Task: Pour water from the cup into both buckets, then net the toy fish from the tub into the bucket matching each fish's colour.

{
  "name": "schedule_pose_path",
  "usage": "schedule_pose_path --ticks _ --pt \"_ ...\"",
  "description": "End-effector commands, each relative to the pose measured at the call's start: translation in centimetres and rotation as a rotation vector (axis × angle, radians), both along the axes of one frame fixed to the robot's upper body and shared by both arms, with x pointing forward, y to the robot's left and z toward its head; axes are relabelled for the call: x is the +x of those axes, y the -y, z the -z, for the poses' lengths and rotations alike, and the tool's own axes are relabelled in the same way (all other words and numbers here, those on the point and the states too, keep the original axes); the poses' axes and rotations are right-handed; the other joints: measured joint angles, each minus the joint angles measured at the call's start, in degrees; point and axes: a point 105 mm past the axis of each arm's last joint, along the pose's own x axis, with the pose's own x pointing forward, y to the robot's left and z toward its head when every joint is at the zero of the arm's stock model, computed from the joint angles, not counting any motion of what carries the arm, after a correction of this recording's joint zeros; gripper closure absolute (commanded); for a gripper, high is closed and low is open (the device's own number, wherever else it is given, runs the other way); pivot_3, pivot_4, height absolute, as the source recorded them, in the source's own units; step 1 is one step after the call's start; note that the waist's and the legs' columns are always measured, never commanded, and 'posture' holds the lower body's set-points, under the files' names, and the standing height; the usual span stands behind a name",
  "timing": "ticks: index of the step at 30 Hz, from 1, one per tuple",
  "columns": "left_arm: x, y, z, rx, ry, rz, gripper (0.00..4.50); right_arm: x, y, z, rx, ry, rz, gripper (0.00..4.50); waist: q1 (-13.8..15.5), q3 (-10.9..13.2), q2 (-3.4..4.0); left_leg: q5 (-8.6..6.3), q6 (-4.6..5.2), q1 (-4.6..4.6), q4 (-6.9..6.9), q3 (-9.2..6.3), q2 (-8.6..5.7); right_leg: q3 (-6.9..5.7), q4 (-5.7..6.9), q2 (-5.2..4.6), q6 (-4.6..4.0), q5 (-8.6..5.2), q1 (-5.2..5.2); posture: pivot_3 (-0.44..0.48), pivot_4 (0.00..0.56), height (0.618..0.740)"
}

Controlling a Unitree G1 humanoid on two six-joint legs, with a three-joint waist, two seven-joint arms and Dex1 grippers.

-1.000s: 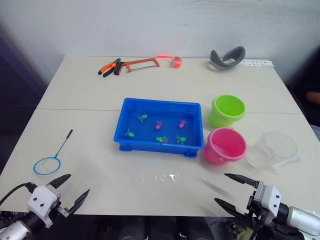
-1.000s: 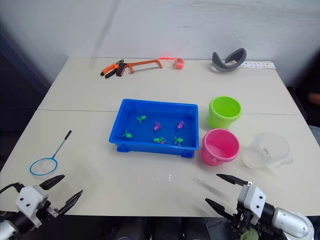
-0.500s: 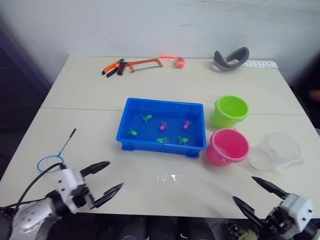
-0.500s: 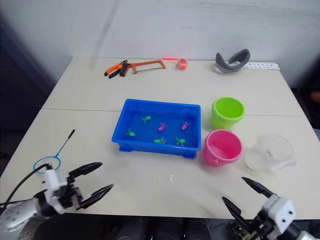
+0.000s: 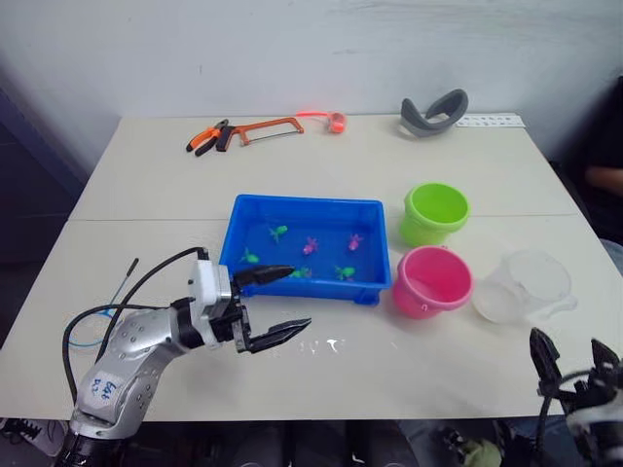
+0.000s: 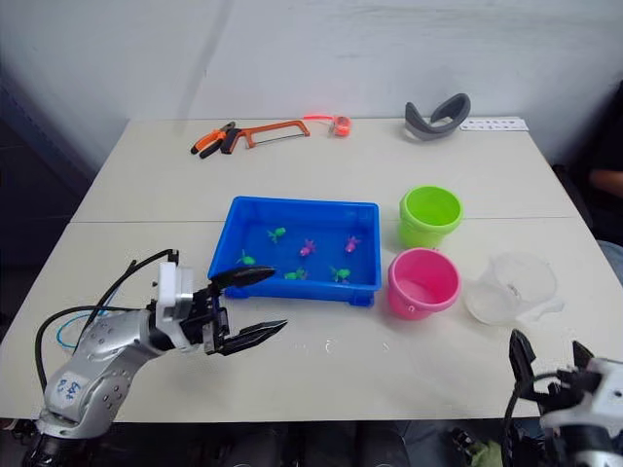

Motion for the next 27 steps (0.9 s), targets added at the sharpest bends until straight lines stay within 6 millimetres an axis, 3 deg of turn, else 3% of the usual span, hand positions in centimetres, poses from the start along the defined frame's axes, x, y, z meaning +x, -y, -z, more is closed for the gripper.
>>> schedule_pose_path --ticks 1,7,14,19,27 --pt "-0.1 0.6 -1.0 -0.015 0.040 0.019 0.03 -0.1 2.6 0.4 -0.049 -0.041 0.139 0.00 0.2 0.0 0.02 0.03 -0.02 -0.01 -0.02 0.00 0.00 -0.02 0.00 0.03 -0.01 0.00 0.00 0.000 0.150 0.740" --pt "0.2 0.5 -1.5 -0.013 0.067 0.000 0.03 0.0 3.7 1.1 -0.039 -0.058 0.218 0.00 0.9 0.0 0.04 0.16 0.08 -0.03 0.02 0.05 -0.03 0.01 0.04 0.04 0.01 0.00 0.01 0.000 0.150 0.740" --pt "0.4 1.1 -1.7 -0.010 0.085 0.013 0.03 2.3 5.1 1.8 0.018 -0.035 0.250 0.00 0.8 0.0 0.04 0.20 0.07 0.00 0.03 0.04 -0.03 0.05 0.12 0.04 0.02 0.01 0.02 0.000 0.150 0.740" --pt "0.6 1.0 -2.0 0.020 0.096 0.039 0.03 2.7 6.3 2.2 -0.003 -0.041 0.279 0.00 0.9 0.0 0.05 0.21 0.08 -0.03 0.01 0.03 -0.04 0.01 0.14 0.08 0.02 0.00 0.01 0.000 0.150 0.740" --pt "0.1 1.4 -2.3 0.034 0.103 0.073 0.03 4.6 5.9 2.5 0.034 0.003 0.249 0.00 0.6 0.0 0.05 0.24 0.10 -0.01 0.03 0.06 -0.04 0.05 0.32 0.07 0.03 0.01 0.02 0.000 0.150 0.740"
